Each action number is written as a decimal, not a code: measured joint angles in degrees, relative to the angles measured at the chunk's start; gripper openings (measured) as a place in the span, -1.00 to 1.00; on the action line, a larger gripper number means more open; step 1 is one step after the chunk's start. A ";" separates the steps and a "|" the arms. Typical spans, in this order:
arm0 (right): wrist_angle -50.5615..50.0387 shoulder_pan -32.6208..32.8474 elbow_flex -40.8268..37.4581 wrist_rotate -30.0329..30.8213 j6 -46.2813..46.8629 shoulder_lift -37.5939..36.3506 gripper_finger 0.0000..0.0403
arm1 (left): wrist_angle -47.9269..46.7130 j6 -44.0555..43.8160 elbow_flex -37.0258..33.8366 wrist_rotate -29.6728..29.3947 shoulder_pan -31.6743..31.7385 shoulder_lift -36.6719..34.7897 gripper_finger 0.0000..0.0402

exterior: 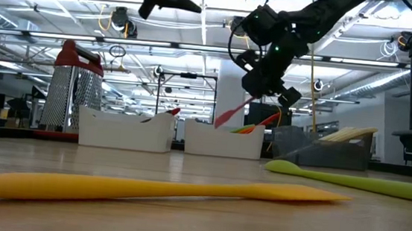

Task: Pick & Place Kitchen Items
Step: Put the pink spatula into the right white bin

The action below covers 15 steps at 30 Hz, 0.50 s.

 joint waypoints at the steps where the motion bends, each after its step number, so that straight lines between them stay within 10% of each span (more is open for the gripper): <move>1: 0.43 0.28 0.00 -0.35 -0.08 0.39 -0.89 | -0.66 0.92 -0.02 -0.74 0.00 -0.23 -0.14; 15: 4.16 2.42 1.49 0.03 -2.35 8.46 -0.86 | -9.16 0.59 -0.12 -2.85 1.79 -0.73 -0.14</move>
